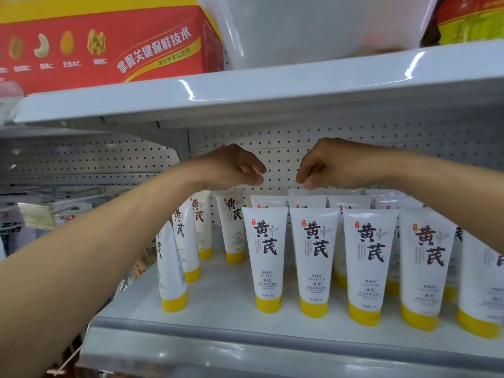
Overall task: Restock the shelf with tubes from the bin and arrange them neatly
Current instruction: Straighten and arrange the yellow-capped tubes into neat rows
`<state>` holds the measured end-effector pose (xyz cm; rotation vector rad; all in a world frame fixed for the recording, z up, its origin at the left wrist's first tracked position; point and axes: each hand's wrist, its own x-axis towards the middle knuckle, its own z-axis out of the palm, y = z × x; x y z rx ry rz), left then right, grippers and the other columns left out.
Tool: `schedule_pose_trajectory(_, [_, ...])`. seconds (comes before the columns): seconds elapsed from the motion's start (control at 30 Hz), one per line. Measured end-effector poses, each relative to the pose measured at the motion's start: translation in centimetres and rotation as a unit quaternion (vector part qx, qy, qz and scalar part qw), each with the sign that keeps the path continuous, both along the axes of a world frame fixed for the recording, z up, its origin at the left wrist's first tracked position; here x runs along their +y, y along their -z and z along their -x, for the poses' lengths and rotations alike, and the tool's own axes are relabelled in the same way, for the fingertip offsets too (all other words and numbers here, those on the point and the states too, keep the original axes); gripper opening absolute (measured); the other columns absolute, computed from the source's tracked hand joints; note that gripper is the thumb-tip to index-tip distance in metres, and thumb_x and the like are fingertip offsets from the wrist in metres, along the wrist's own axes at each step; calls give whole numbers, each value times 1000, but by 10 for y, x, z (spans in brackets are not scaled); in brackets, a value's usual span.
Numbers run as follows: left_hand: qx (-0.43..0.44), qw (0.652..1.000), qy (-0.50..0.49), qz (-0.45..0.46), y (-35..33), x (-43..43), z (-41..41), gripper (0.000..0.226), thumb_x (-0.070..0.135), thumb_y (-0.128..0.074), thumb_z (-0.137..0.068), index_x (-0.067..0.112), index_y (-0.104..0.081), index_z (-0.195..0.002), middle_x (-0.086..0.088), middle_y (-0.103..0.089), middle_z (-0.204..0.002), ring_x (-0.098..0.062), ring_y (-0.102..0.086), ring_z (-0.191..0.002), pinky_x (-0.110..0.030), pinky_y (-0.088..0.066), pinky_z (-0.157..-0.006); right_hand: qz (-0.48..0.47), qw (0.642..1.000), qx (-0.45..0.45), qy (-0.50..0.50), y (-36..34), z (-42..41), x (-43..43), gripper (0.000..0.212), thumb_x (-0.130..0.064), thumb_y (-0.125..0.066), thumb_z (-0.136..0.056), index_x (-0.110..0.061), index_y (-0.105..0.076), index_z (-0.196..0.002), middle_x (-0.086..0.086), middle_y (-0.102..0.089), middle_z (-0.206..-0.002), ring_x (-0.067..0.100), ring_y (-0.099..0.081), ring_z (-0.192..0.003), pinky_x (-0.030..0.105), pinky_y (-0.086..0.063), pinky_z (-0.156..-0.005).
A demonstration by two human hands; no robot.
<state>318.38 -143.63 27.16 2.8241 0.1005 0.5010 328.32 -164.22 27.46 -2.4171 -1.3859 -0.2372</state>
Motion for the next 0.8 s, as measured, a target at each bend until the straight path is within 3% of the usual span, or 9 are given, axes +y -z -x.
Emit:
schedule_pose_trajectory(0.1, [1,993,-85,-84,-2,16,0,41,46,-64,-87,27,-61,-124,7,-67,-120,-13,-62,-106,-33,-44,-102,-16,999,-24,15,-6,-11,-2,22,-18,-68,-88,-22,-70,-109,-15,-65,-100,-1,-58,-90,14,-42,-77])
schedule_pose_trajectory(0.2, [69,966,-165,-186,7,21,-7,53,58,-59,-85,17,-64,-118,1,-68,-116,-18,-62,-103,-34,-47,-96,14,998,-46,46,-6,-18,1,27,-23,-69,-88,-22,-69,-114,-14,-62,-101,8,-59,-97,28,-47,-92])
schedule_pose_trajectory(0.33, [112,958,-153,-213,15,21,-19,51,45,-67,-85,13,-60,-124,-2,-64,-119,-20,-60,-104,-36,-51,-93,69,996,-29,50,-4,-23,10,28,-25,-70,-86,-19,-71,-114,-12,-69,-110,8,-63,-100,32,-48,-99])
schedule_pose_trajectory(0.4, [96,965,-135,-204,13,20,-23,47,38,-70,-83,17,-61,-125,0,-64,-121,-18,-60,-104,-31,-50,-91,89,995,-22,40,-2,-24,14,25,-24,-70,-86,-19,-73,-110,-12,-70,-110,6,-64,-97,30,-50,-97])
schedule_pose_trajectory(0.5, [94,974,-98,-180,9,15,-28,39,30,-72,-84,20,-66,-121,4,-66,-118,-15,-63,-101,-26,-49,-87,99,994,-24,33,1,-24,21,19,-21,-71,-84,-17,-76,-101,-12,-73,-94,4,-65,-85,29,-54,-88])
schedule_pose_trajectory(0.63, [93,984,-63,-138,8,9,-37,35,24,-74,-82,19,-68,-116,12,-64,-91,-7,-64,-80,-19,-51,-68,105,994,-25,36,3,-24,26,15,-17,-72,-83,-15,-76,-97,-12,-68,-80,8,-65,-80,28,-55,-83])
schedule_pose_trajectory(0.8, [68,991,-18,-116,11,1,-47,31,24,-70,-87,20,-69,-117,10,-66,-110,-12,-64,-91,-21,-54,-69,98,994,-30,34,5,-26,27,12,-16,-72,-83,-16,-75,-94,-15,-65,-75,6,-64,-77,24,-51,-76])
